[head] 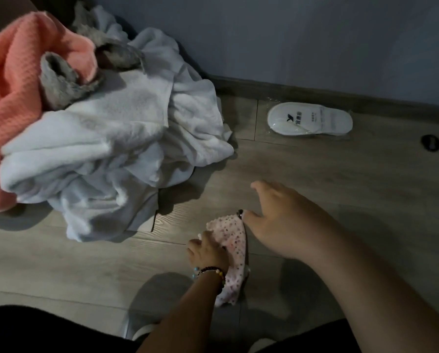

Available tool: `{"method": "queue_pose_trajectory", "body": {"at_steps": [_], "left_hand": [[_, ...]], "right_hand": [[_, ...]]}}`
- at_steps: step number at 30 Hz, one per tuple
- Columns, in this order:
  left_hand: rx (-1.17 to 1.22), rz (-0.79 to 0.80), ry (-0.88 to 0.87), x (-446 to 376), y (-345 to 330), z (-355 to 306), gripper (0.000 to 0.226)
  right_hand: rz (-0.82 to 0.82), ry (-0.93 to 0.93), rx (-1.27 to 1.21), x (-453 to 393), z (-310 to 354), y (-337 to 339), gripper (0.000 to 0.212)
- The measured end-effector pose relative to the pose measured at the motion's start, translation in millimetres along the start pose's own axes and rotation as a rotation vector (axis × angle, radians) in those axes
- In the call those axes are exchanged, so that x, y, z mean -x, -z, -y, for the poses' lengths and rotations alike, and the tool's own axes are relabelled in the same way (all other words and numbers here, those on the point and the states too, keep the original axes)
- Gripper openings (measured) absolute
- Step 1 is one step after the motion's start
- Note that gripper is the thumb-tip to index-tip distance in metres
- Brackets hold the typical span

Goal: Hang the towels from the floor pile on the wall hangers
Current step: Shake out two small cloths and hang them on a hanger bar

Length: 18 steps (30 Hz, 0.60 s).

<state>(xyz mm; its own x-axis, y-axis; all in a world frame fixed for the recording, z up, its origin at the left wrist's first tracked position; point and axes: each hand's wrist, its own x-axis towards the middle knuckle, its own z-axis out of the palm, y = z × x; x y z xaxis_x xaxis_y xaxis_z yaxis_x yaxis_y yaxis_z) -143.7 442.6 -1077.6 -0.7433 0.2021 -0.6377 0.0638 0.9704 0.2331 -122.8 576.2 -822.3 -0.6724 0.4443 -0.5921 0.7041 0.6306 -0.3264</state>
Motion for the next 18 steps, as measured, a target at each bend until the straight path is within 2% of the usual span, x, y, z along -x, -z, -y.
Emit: {"method": "queue_pose_trajectory", "body": {"at_steps": [3,5,7,10,12,16,18], "left_hand": [[0.071,0.028,0.028,-9.1,2.6,7.4,0.035],[0.311,0.06,0.095,-6.8,19.3,3.8,0.027],[0.556,0.059,0.05,8.2,47.3,-5.5,0.019],[0.773,-0.031,-0.141,38.3,105.2,-24.4,0.021],[0.823,-0.123,-0.302,55.4,149.6,-33.8,0.018],[0.924,-0.093,-0.59,83.9,231.6,-43.2,0.01],[1.033,-0.081,-0.673,96.1,266.4,-42.6,0.018]], "right_hand": [[0.063,-0.017,0.014,-2.0,-4.5,-2.0,0.046],[0.088,-0.059,0.031,-9.6,-13.3,-0.2,0.049],[0.084,-0.095,0.048,-19.7,-22.5,2.6,0.054],[0.036,-0.062,-0.007,-33.2,-27.4,8.4,0.059],[0.006,0.046,-0.13,-39.8,-22.2,12.1,0.07],[-0.016,0.339,-0.506,-41.9,4.6,12.8,0.092],[-0.074,0.445,-0.557,-40.5,21.9,9.5,0.097]]}}
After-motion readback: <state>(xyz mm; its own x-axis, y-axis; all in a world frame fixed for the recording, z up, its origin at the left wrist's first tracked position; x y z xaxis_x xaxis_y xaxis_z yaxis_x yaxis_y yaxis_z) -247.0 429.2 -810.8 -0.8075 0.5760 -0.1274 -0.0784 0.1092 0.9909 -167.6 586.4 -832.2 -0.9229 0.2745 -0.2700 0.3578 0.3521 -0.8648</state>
